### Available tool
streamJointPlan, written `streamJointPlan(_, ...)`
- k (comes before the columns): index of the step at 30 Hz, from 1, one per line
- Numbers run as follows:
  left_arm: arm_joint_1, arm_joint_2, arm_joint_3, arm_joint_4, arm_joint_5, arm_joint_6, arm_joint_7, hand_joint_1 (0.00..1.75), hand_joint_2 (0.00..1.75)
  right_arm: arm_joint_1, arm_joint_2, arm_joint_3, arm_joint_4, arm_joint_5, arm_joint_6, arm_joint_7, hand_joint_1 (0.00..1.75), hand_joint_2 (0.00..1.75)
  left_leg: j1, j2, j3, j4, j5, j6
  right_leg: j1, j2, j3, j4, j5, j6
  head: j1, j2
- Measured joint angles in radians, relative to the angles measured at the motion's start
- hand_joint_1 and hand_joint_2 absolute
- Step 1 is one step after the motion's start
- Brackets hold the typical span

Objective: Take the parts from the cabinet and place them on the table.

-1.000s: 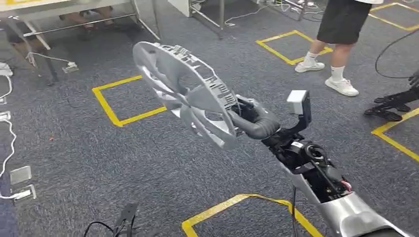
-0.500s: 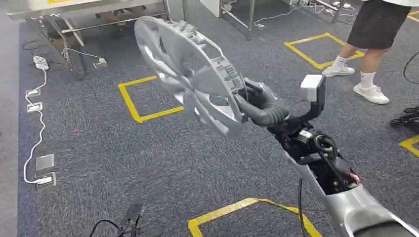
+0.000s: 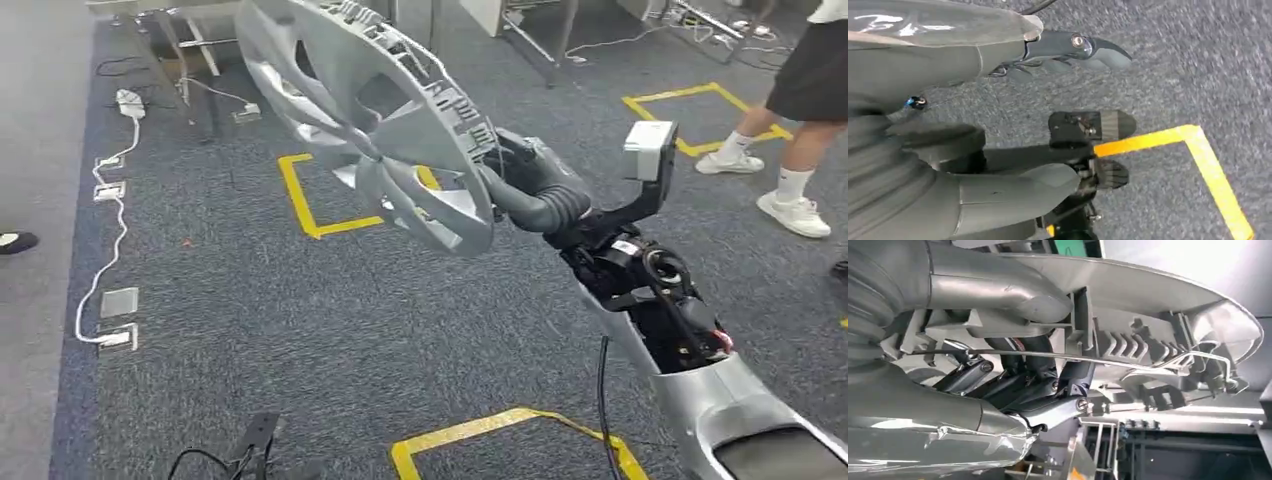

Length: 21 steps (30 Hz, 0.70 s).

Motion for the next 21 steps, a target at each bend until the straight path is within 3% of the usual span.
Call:
streamJointPlan(1,0.001,-0.001,0.000,0.000,0.000,0.000,0.000,0.00,1.75,-0.001,0.000,0.000,0.002,0.005,-0.005,0.000,1.75,1.75,-0.001,-0.006,0.000,0.000,-0.001,0.001,0.000,0.004,-0.045,0.096,-0.039,0.001,0.005,0.000)
streamJointPlan(2,0.001,-0.001,0.000,0.000,0.001,0.000,0.000,0.00,1.75,-0.001,0.000,0.000,0.006,0.013,-0.007,-0.001,1.75,1.75,-0.003,-0.015,0.000,0.001,-0.001,0.002,0.000,0.005,-0.083,0.173,-0.062,0.001,0.005,0.000)
streamJointPlan(3,0.001,-0.002,0.000,0.000,0.002,0.000,0.000,0.00,1.75,-0.001,0.000,0.000,0.010,0.016,-0.007,-0.003,1.75,1.75,-0.003,-0.022,0.000,0.001,-0.001,0.002,0.000,0.005,-0.101,0.202,-0.058,-0.001,0.006,0.000)
streamJointPlan(4,0.001,-0.002,0.000,0.000,0.003,-0.001,0.000,0.00,1.75,-0.002,0.000,0.000,0.014,0.017,-0.008,-0.005,1.75,1.75,-0.003,-0.032,0.001,0.002,-0.001,0.002,0.000,0.006,-0.093,0.175,-0.030,-0.004,0.007,0.000)
streamJointPlan(5,0.000,-0.003,0.000,0.000,0.003,-0.001,0.000,0.00,1.75,-0.004,0.000,0.001,0.019,0.018,-0.009,-0.007,1.75,1.75,-0.003,-0.040,0.002,0.003,-0.001,0.002,0.000,0.007,-0.064,0.108,0.015,-0.008,0.008,0.000)
streamJointPlan(7,-0.002,-0.005,0.000,0.000,0.003,-0.003,-0.001,0.00,1.75,-0.011,0.000,0.000,0.027,0.020,-0.010,-0.010,1.75,1.75,-0.003,-0.050,0.005,0.006,-0.004,-0.001,0.000,0.020,0.020,-0.083,0.113,-0.019,0.013,0.000)
streamJointPlan(8,-0.003,-0.006,0.000,0.000,0.004,-0.003,-0.001,0.00,1.75,-0.014,0.000,0.001,0.031,0.020,-0.010,-0.017,1.75,1.75,-0.010,-0.057,0.001,0.010,-0.005,-0.004,0.005,0.031,0.038,-0.122,0.108,-0.022,0.013,0.000)
streamJointPlan(9,-0.004,-0.006,0.000,0.000,0.004,-0.003,-0.001,0.00,1.75,-0.016,0.001,0.001,0.035,0.019,-0.010,-0.021,1.75,1.75,-0.008,-0.060,-0.006,0.011,-0.002,-0.010,0.005,0.030,0.041,-0.138,0.105,-0.022,0.014,0.000)
streamJointPlan(10,-0.004,-0.005,0.000,0.000,0.005,-0.003,-0.001,0.00,1.75,-0.014,0.002,0.002,0.038,0.018,-0.008,-0.021,1.75,1.75,-0.011,-0.060,-0.009,0.016,-0.007,-0.008,0.000,0.029,0.040,-0.144,0.108,-0.018,0.013,0.000)
streamJointPlan(11,-0.003,-0.004,0.000,0.000,0.005,-0.003,-0.001,0.00,1.75,-0.013,0.003,0.002,0.042,0.017,-0.008,-0.023,1.75,1.75,-0.008,-0.060,-0.009,0.011,-0.002,0.003,0.003,0.028,0.041,-0.142,0.107,-0.014,0.011,0.000)
streamJointPlan(21,-0.012,0.001,-0.001,0.000,0.008,-0.002,0.000,0.00,1.75,0.011,0.019,0.011,0.099,0.031,-0.007,-0.056,1.75,1.75,-0.006,-0.057,0.000,-0.007,0.005,-0.013,0.006,0.033,0.038,-0.142,0.108,-0.024,0.003,0.000)
